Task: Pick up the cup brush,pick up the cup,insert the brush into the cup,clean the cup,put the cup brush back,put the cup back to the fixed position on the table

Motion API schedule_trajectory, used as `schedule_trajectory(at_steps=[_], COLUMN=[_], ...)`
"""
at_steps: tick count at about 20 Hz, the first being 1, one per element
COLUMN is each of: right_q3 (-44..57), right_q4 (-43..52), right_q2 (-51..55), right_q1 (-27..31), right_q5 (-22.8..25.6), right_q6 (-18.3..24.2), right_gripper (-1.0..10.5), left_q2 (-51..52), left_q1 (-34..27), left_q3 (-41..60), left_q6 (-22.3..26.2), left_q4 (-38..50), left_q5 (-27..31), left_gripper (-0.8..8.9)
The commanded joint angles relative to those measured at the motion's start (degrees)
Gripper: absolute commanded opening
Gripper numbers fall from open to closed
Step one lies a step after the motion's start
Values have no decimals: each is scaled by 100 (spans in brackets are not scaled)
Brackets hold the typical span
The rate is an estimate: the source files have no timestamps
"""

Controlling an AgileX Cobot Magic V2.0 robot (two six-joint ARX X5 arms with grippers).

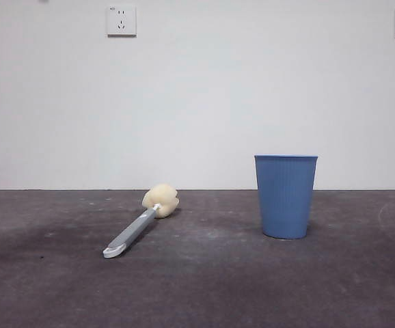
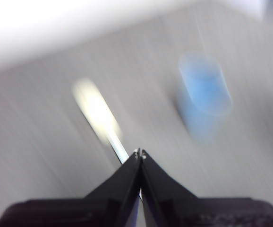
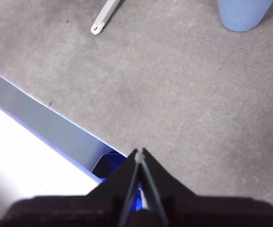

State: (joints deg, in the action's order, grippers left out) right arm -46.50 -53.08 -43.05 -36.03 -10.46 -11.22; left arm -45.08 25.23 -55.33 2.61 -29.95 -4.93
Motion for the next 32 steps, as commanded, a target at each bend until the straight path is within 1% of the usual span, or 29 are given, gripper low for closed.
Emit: schedule_trajectory(at_steps=[1, 2, 4, 6, 8, 11, 15, 18, 23, 24, 32], right_q3=[-7, -7, -7, -7, -7, -7, -7, -7, -7, -7, -7], right_q4=[26, 26, 26, 26, 26, 26, 26, 26, 26, 26, 26], right_q2=[-2, 0, 0, -2, 0, -2, 0, 0, 0, 0, -2], right_q1=[-9, -9, -9, -9, -9, -9, -9, -9, -9, -9, -9], right_q5=[9, 9, 9, 9, 9, 9, 9, 9, 9, 9, 9], right_q6=[-48, -48, -48, -48, -48, -48, -48, -48, -48, -48, -48], right_gripper=[1, 1, 1, 1, 1, 1, 1, 1, 1, 1, 1], left_q2=[623, 988, 1646, 2277, 2874, 3613, 4085, 4256, 4398, 4406, 4411], left_q1=[-809, -1169, -1676, -2022, -2240, -2420, -2459, -2459, -2459, -2459, -2457], left_q3=[411, 704, 1399, 2260, 3165, 4251, 5152, 5512, 5515, 5508, 5508], left_q6=[321, 321, 348, 345, 271, -61, -509, -728, -761, -763, -754], left_q4=[1069, 1532, 2271, 2883, 3272, 3296, 3292, 3241, 2031, 1906, 1939], left_q5=[-4, 4, 90, 358, 378, 378, 376, 365, 306, 306, 332], left_gripper=[-4, -4, -4, -4, -4, -4, -4, -4, -4, -4, -3])
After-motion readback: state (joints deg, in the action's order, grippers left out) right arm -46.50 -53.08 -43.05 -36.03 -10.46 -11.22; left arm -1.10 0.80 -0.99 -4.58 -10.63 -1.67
